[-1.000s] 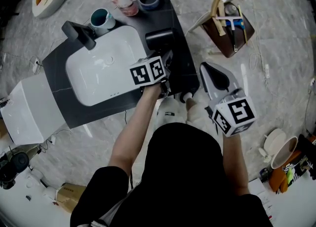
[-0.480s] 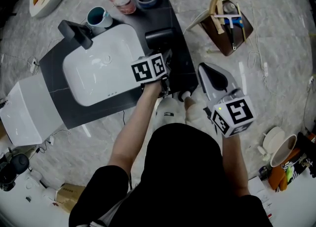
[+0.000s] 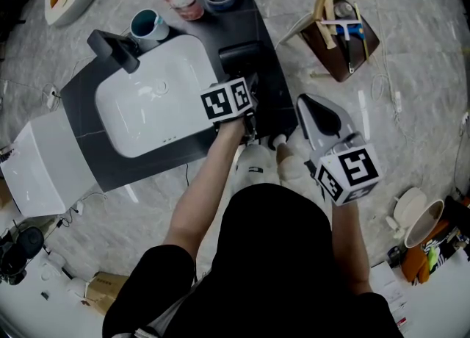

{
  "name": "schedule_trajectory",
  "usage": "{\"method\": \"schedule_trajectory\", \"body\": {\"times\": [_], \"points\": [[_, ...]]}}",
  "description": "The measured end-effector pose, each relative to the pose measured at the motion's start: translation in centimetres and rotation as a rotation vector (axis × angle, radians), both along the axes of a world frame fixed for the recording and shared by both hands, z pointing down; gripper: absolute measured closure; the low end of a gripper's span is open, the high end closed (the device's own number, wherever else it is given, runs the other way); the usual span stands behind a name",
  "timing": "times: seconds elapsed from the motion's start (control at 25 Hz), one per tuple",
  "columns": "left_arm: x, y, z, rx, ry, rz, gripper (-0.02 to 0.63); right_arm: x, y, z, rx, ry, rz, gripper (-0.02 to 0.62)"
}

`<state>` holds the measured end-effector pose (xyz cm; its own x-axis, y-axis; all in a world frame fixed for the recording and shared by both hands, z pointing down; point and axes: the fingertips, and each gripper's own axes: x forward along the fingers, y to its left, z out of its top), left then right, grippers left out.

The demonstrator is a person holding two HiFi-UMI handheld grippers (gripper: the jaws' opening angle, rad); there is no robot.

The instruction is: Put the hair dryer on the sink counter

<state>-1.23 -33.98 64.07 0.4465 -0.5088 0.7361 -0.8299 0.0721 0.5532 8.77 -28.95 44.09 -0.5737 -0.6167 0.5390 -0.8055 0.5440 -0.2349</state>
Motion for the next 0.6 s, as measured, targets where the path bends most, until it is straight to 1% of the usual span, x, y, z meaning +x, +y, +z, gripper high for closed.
{"method": "schedule_trajectory", "body": {"times": [0.24,0.6], "points": [[0.1,0.01,0.22,-0.01,-0.002,-0.009,0.41,0.71,0.05,0.5,-0.014,0.002,0.019,0.584],[-0.01,0.05,0.0,-0.004,0.02,-0.029,0.413,0.06,0.25,0.42,-0.014,-0.003,0.007,0.584]]}}
